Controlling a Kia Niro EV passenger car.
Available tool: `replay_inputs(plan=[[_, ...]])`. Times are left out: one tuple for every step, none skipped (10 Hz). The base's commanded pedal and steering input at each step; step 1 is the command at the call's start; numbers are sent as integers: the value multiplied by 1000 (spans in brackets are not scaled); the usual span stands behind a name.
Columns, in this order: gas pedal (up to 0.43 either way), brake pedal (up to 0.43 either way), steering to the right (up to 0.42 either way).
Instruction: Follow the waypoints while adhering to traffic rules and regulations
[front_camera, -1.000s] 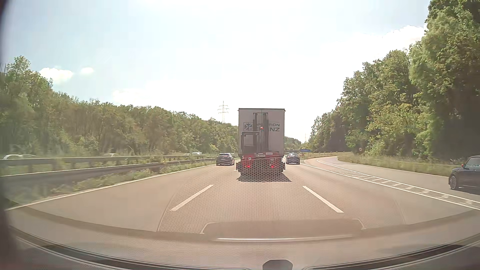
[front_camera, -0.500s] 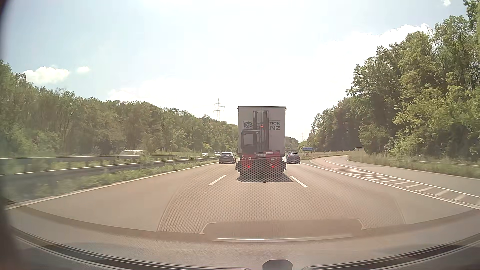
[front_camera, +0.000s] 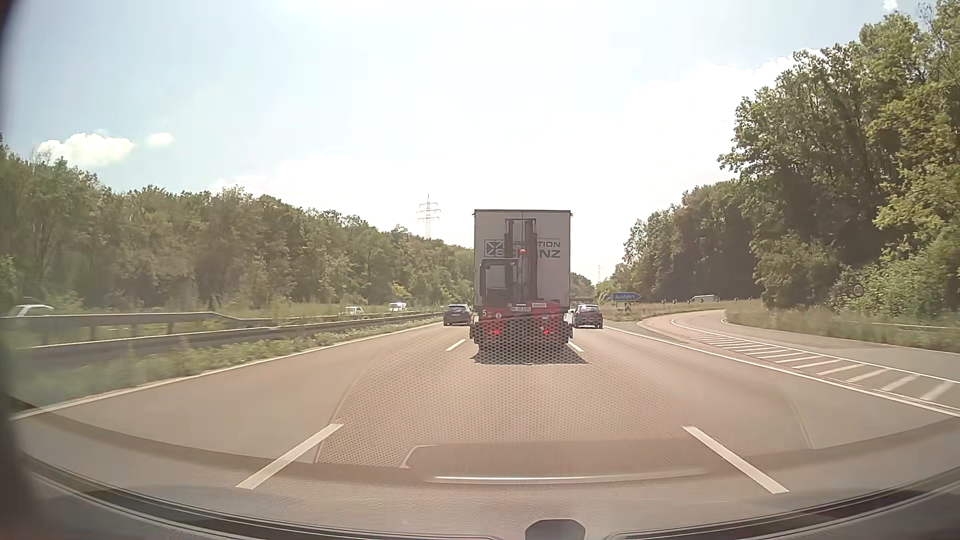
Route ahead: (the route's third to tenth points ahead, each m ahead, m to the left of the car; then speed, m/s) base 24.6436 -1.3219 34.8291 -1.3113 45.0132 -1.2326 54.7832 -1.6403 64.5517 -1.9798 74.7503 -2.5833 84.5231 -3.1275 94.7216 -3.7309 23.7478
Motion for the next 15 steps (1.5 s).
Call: replay_inputs(plan=[[118,30,8],[130,30,8],[130,30,8],[138,30,7],[150,30,7],[177,30,6],[209,30,5],[228,30,4],[240,30,3],[248,30,4],[268,30,4],[268,30,4],[287,30,4],[299,30,4],[299,30,4]])
